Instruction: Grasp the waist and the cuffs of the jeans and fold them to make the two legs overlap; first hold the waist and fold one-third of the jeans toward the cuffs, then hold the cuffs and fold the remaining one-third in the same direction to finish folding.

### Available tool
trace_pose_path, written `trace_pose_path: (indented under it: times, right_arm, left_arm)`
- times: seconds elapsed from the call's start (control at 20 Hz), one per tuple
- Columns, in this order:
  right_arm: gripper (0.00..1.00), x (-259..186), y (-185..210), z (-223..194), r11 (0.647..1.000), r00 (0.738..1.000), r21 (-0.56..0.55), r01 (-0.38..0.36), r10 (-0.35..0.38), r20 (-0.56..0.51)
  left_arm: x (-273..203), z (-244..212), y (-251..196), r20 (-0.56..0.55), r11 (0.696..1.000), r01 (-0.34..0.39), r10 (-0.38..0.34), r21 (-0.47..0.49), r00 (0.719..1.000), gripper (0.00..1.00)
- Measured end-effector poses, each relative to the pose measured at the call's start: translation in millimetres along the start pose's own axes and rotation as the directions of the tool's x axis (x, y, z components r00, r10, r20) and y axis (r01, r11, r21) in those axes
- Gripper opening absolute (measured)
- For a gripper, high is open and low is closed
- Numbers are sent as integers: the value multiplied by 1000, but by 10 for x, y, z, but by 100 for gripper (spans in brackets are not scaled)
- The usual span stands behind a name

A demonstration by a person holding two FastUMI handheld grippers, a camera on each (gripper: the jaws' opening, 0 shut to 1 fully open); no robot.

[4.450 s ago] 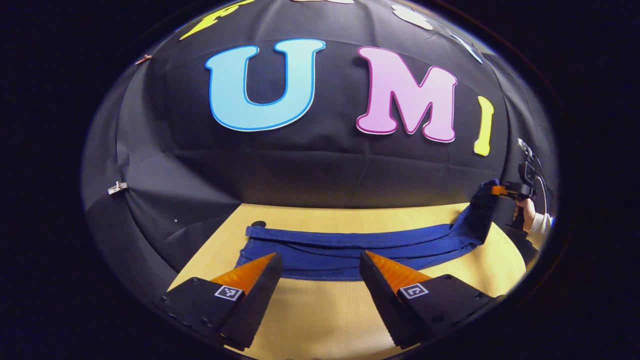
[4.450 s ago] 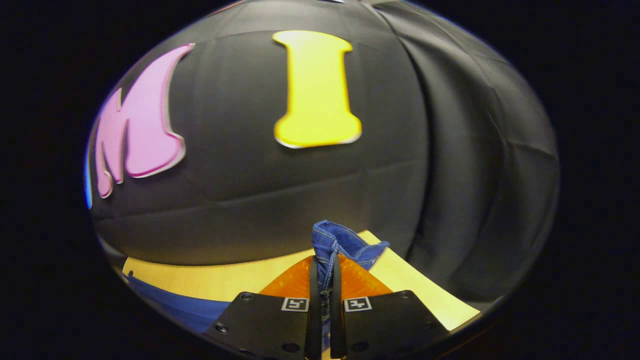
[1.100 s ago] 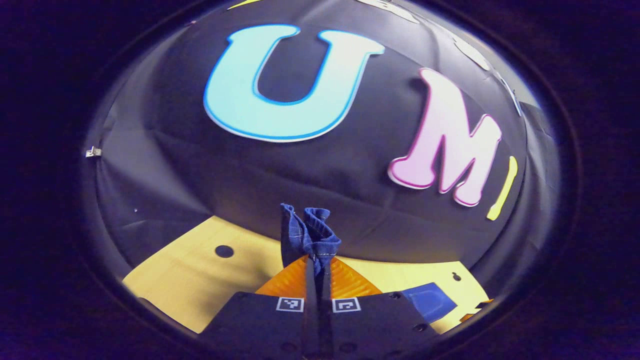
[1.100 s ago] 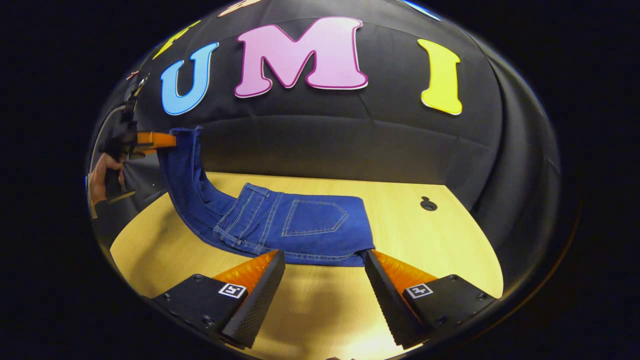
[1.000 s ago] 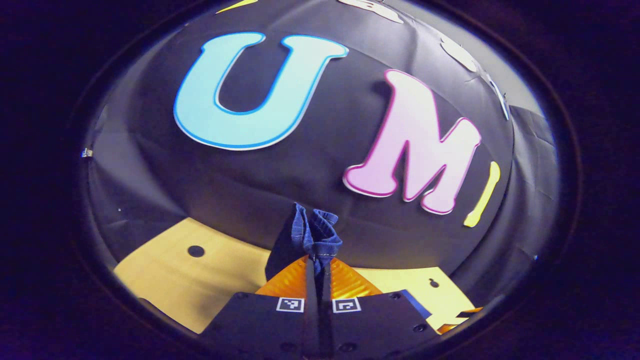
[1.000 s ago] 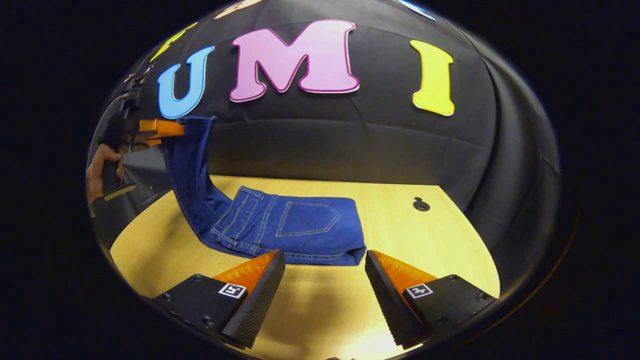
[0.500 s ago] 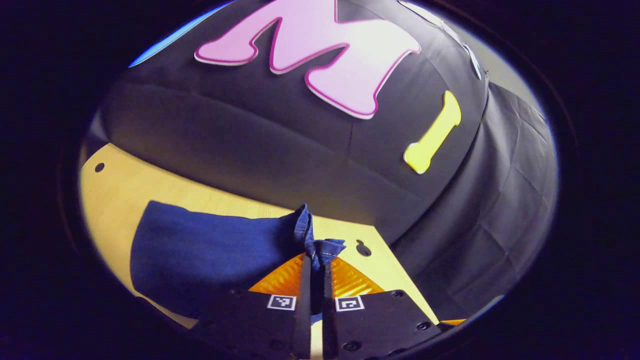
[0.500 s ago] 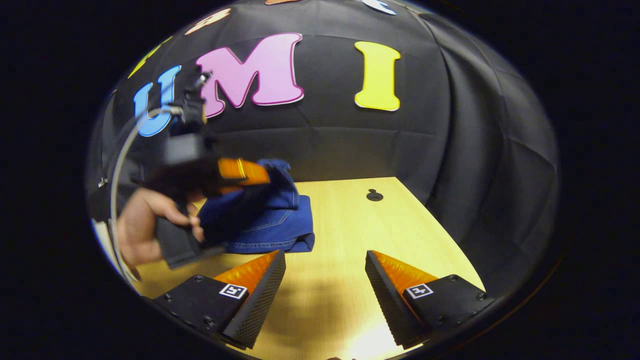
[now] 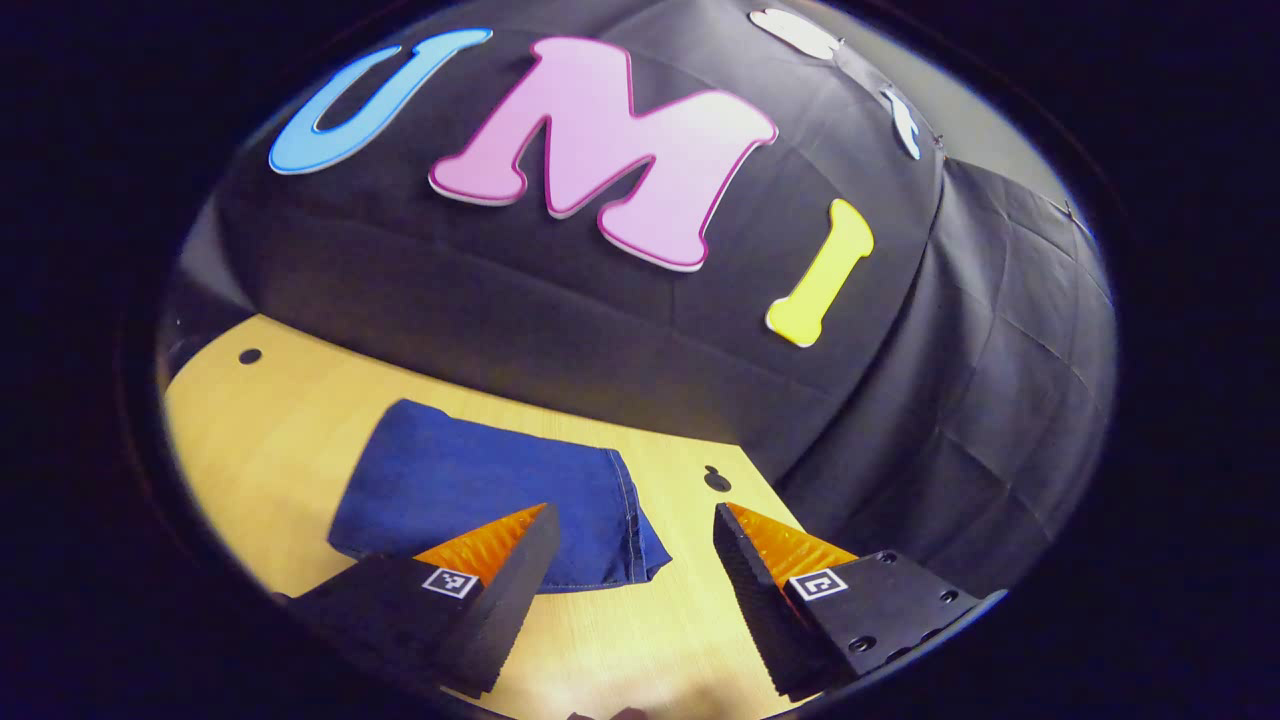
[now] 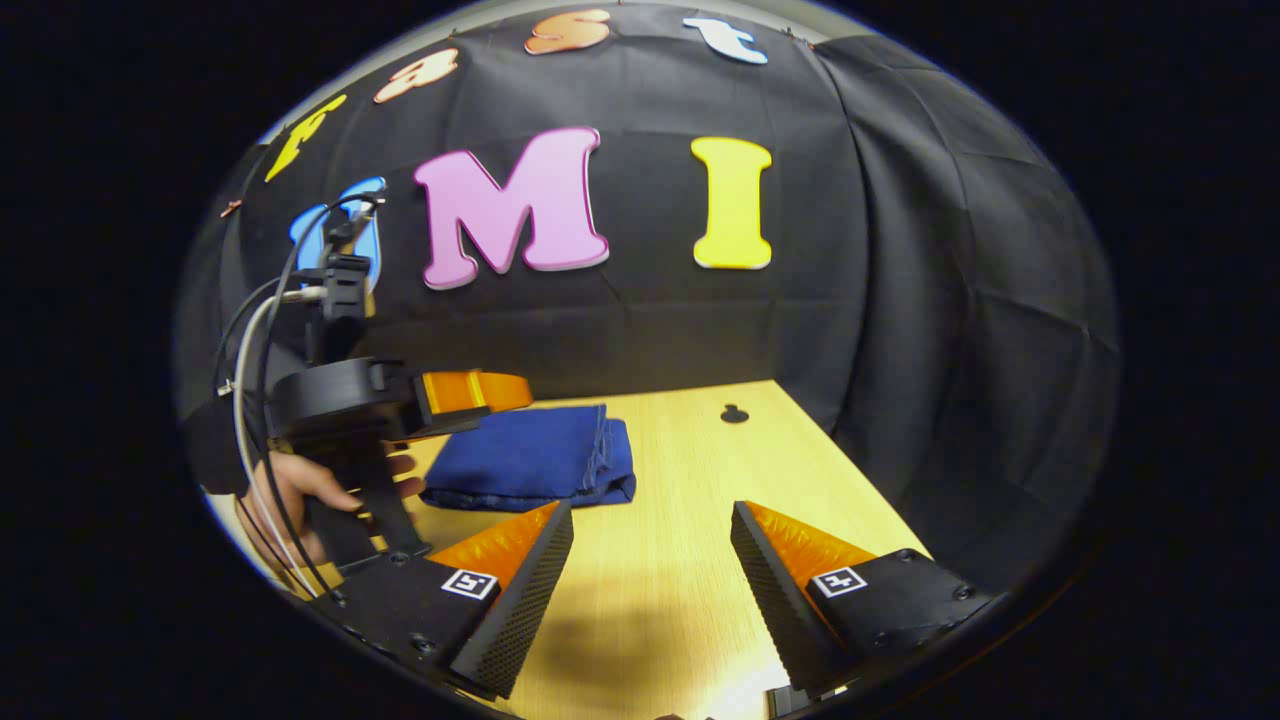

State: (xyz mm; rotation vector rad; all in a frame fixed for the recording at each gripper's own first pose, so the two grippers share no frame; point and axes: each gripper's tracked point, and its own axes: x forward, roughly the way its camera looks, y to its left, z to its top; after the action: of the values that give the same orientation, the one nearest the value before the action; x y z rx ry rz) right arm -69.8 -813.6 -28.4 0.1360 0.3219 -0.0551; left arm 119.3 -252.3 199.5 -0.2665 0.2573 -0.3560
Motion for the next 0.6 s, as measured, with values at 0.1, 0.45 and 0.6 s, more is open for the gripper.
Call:
trace_pose_path:
  times: [0.1,0.45,0.6]
  right_arm:
    - [97,-290,77,240,1000,999,-9,-21,21,48]
    - [97,-1033,346,1265,995,968,-73,-67,83,237]
    - [97,-1281,332,1593,994,948,-67,-83,100,301]
  left_arm:
    - [-603,353,71,93,998,-55,52,22,994,96]
    - [-2154,1247,2,294,974,-184,139,131,946,96]
    - [-2602,1444,-22,348,963,-251,203,96,915,96]
